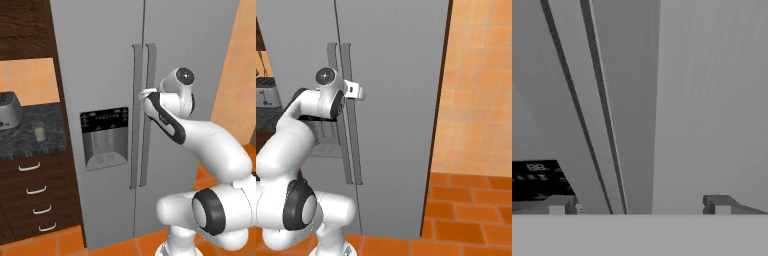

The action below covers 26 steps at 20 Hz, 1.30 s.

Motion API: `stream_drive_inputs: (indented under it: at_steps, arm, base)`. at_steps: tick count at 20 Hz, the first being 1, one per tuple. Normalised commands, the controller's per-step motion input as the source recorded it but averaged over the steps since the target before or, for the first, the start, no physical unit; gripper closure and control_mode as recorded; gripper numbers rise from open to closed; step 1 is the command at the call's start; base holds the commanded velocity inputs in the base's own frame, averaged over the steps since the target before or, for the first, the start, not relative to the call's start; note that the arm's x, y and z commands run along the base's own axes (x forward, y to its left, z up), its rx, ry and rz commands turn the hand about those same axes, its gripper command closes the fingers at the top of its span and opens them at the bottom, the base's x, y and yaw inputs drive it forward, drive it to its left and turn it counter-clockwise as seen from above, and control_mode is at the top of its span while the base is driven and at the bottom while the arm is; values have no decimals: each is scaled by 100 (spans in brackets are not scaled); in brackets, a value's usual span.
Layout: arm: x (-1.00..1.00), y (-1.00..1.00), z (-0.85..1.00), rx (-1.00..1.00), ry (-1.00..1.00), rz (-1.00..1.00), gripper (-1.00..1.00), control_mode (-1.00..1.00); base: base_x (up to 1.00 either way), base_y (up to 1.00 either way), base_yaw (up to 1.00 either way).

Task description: Grab a lemon wedge from the fridge and one ice cube from the ice bowl, and put them in the glass of lemonade.

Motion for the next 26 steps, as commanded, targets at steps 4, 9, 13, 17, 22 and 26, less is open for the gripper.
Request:
stream_drive_inputs:
  at_steps: [4, 9, 13, 17, 22, 26]
  arm:
    - [61, -2, -34, 0, 0, 0, -100, -100]
    - [61, -6, -5, 0, 0, 0, -100, -100]
    - [52, -16, -11, 0, 0, 0, -100, -100]
    - [51, -3, -10, 0, 0, 0, -100, -100]
    - [20, 0, -2, 0, 0, 0, -100, -100]
    - [15, 1, 0, 0, 2, 0, 100, -100]
  base:
    - [0, 0, 0]
    - [0, 0, 0]
    - [0, 0, 0]
    - [0, 0, 0]
    - [0, 0, 0]
    - [0, 0, 0]
